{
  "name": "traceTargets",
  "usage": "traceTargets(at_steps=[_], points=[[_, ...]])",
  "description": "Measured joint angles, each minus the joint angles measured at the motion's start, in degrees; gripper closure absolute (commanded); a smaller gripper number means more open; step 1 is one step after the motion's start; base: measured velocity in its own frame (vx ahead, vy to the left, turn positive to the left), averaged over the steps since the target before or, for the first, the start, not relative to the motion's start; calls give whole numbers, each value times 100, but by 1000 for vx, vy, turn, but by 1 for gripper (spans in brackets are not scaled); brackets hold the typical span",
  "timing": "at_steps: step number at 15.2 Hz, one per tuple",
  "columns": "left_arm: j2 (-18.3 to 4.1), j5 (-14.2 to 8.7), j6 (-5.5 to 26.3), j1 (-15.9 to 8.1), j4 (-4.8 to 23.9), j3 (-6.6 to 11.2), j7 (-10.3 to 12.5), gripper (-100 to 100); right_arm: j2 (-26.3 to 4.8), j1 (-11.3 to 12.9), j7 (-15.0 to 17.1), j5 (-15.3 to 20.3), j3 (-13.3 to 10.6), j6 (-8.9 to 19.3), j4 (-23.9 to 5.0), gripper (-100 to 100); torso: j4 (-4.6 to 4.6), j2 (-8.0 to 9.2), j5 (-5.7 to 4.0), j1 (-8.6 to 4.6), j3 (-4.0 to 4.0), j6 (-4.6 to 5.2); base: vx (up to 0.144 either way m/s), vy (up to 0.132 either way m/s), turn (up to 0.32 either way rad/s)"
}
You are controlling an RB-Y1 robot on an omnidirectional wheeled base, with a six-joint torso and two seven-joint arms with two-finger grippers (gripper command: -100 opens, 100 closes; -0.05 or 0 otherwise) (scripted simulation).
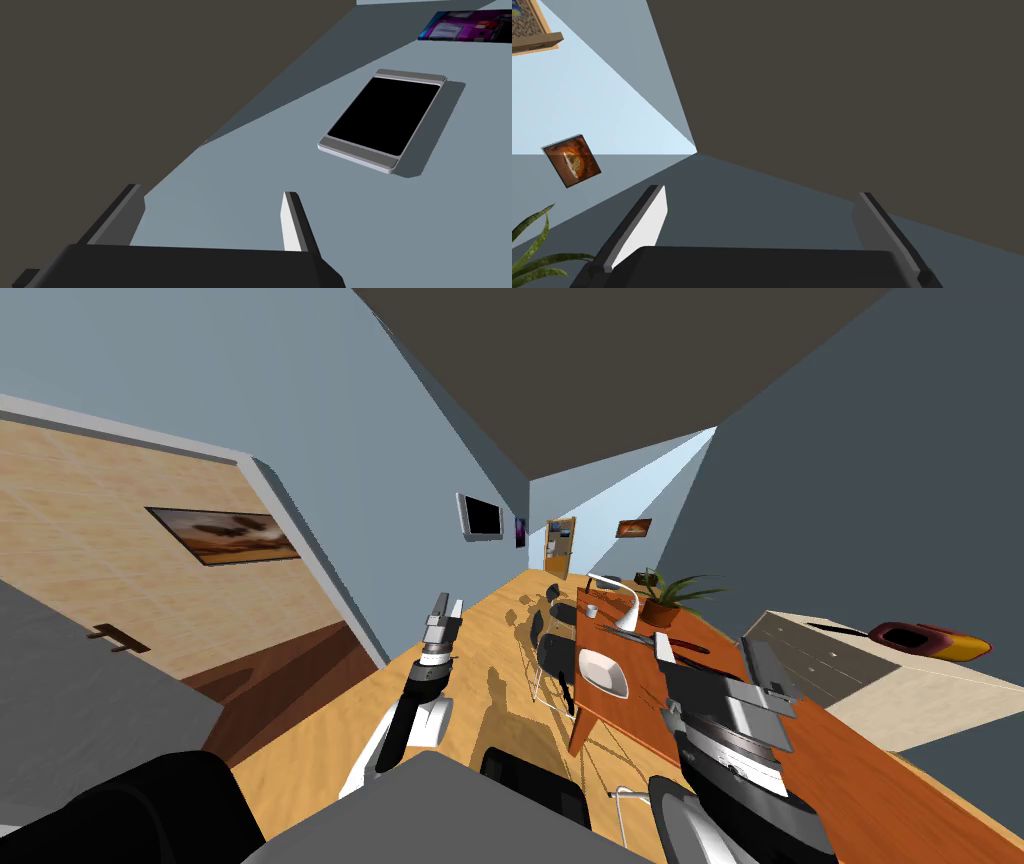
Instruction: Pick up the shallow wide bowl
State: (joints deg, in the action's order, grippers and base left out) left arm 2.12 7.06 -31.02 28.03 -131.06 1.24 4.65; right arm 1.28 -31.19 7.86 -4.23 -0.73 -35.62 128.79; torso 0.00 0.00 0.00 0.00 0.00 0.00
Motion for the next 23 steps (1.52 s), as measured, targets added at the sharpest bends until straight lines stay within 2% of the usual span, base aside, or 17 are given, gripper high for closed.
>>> traceTargets(at_steps=[6,11,15,23], points=[[0,0,0,0,0,0,0,0,-581,76,-196,253,-66,92,-138,-100,-2,-8,1,7,5,0,20,22,-35],[0,0,0,1,0,0,0,0,-1128,159,-509,656,-131,306,-357,-100,-4,-18,3,16,10,0,38,39,-56],[0,0,0,1,0,0,0,0,-1470,288,-905,1115,-275,400,-759,-100,-5,-21,4,20,12,0,43,49,-62],[0,0,0,1,0,0,0,0,-2025,485,-1623,1924,-457,736,-1324,-100,-5,-22,3,15,13,1,43,44,-47]])
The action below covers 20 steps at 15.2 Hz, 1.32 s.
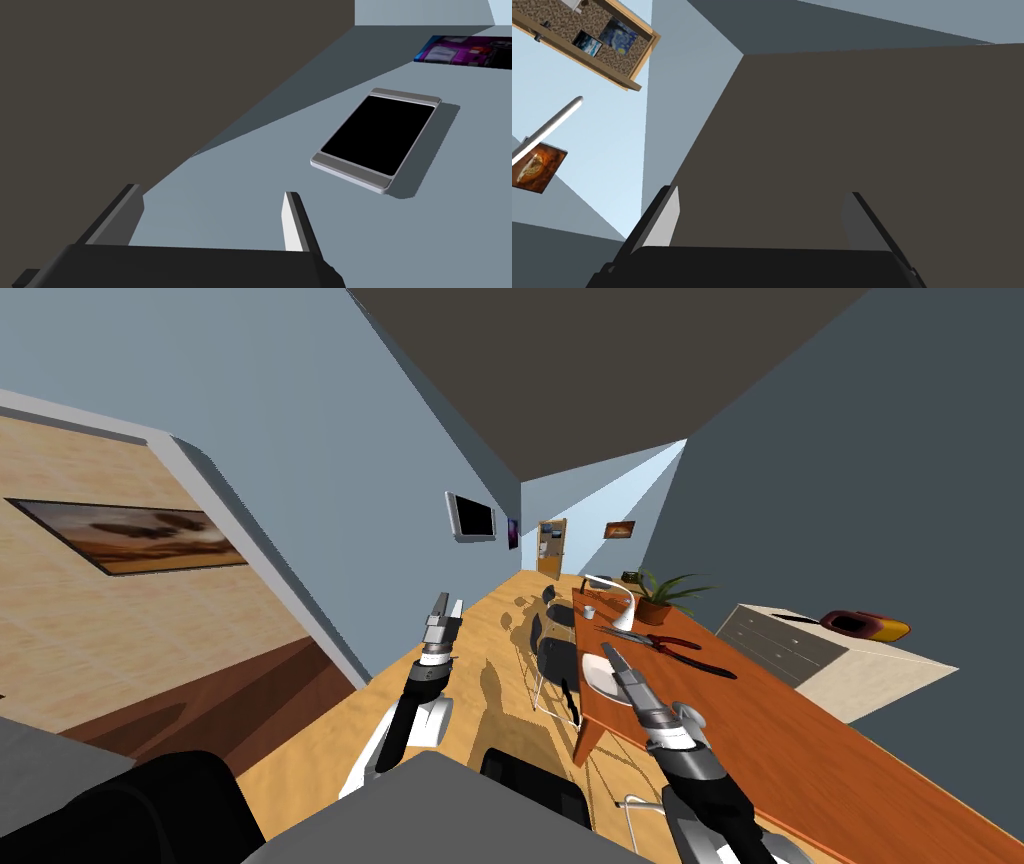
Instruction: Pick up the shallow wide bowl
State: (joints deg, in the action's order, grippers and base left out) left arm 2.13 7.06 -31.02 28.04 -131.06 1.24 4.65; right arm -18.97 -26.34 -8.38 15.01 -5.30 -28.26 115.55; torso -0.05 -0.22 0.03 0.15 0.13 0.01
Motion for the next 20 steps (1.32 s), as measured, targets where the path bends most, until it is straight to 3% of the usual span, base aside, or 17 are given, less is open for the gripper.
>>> traceTargets(at_steps=[20], points=[[0,0,0,0,0,0,0,0,-1264,717,-2096,2074,-587,981,-1767,-100,1,3,1,1,-2,-1,40,47,-32]])
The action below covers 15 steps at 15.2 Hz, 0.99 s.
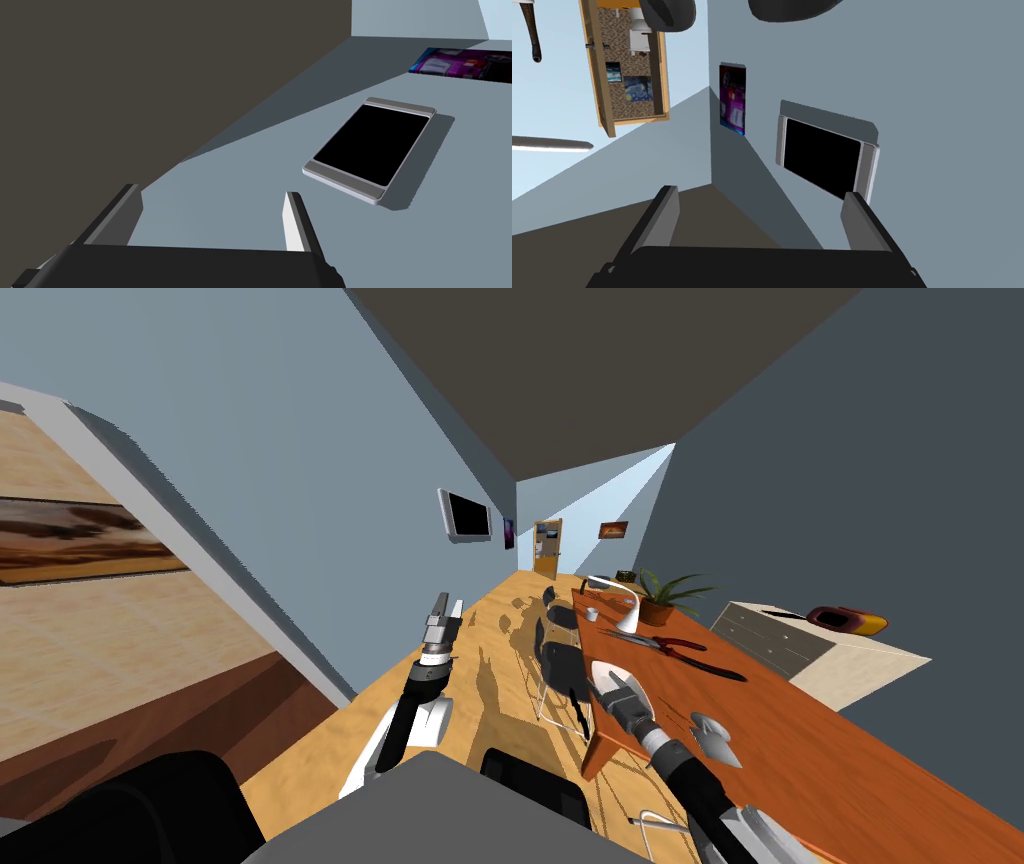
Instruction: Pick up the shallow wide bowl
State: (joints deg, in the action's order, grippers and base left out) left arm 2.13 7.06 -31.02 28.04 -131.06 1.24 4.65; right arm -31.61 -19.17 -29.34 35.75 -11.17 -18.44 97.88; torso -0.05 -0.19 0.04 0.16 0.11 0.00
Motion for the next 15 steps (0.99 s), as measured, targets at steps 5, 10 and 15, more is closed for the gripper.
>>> traceTargets(at_steps=[5,10,15], points=[[0,0,0,0,0,0,0,0,-301,209,-534,446,-165,259,-514,-100,1,4,-1,-5,-2,0,29,39,-9],[0,0,0,0,0,0,0,0,-569,353,-1103,884,-311,457,-1061,-100,0,-1,-1,-4,0,0,38,37,-2],[0,0,0,0,0,0,0,0,-855,477,-1634,1306,-506,762,-1511,-100,-1,-2,-2,-8,1,0,43,32,8]])
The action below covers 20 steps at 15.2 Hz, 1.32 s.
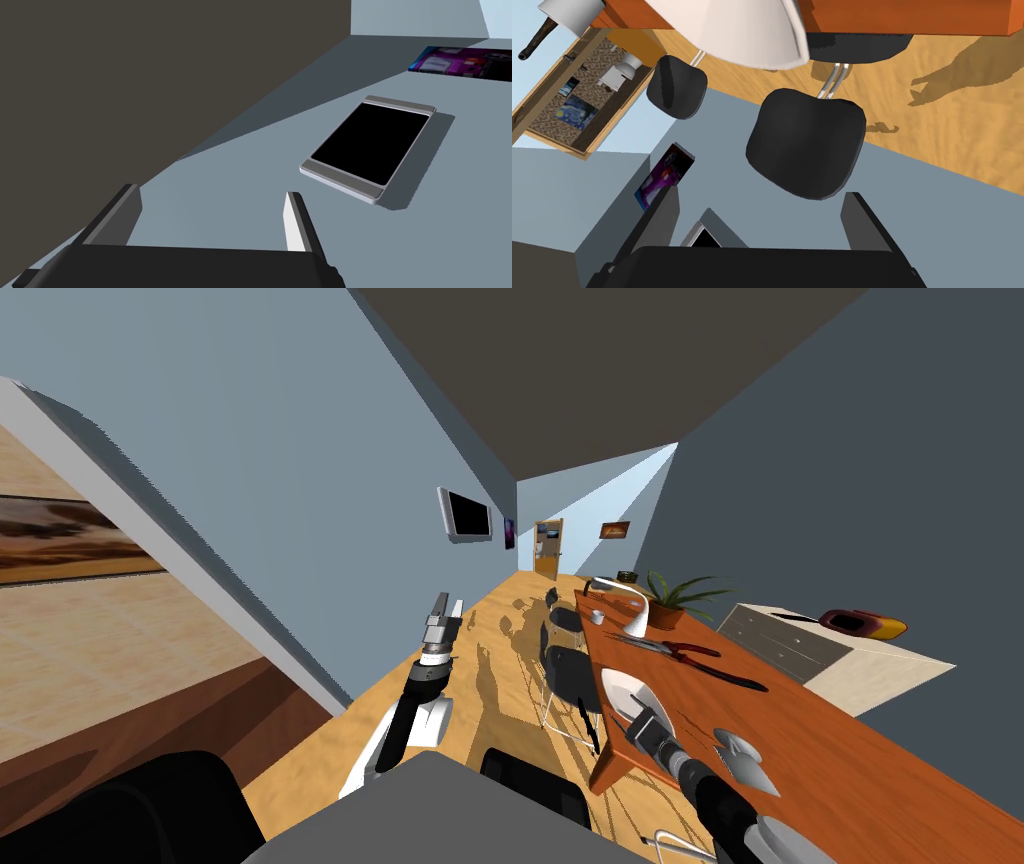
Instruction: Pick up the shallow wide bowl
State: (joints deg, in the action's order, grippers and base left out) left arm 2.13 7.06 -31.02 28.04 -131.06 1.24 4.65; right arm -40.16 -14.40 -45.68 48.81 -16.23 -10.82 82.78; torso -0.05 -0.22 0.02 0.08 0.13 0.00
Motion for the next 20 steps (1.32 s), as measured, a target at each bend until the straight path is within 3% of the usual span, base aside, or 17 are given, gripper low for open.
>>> traceTargets(at_steps=[8,15,18,20], points=[[0,0,0,0,0,0,0,0,-373,197,-709,503,-254,335,-668,-100,2,6,0,-4,-4,0,36,22,11],[0,0,0,0,0,0,0,0,-549,382,-1357,926,-452,571,-1338,-100,1,3,-1,-3,-2,0,38,21,19],[0,0,0,0,0,0,0,0,-479,425,-1636,1091,-458,606,-1630,-100,1,4,-2,-4,-2,0,43,15,28],[0,0,0,0,0,0,0,0,-542,404,-1757,1167,-641,699,-1759,-100,0,-2,-2,-6,1,-1,45,7,16]])
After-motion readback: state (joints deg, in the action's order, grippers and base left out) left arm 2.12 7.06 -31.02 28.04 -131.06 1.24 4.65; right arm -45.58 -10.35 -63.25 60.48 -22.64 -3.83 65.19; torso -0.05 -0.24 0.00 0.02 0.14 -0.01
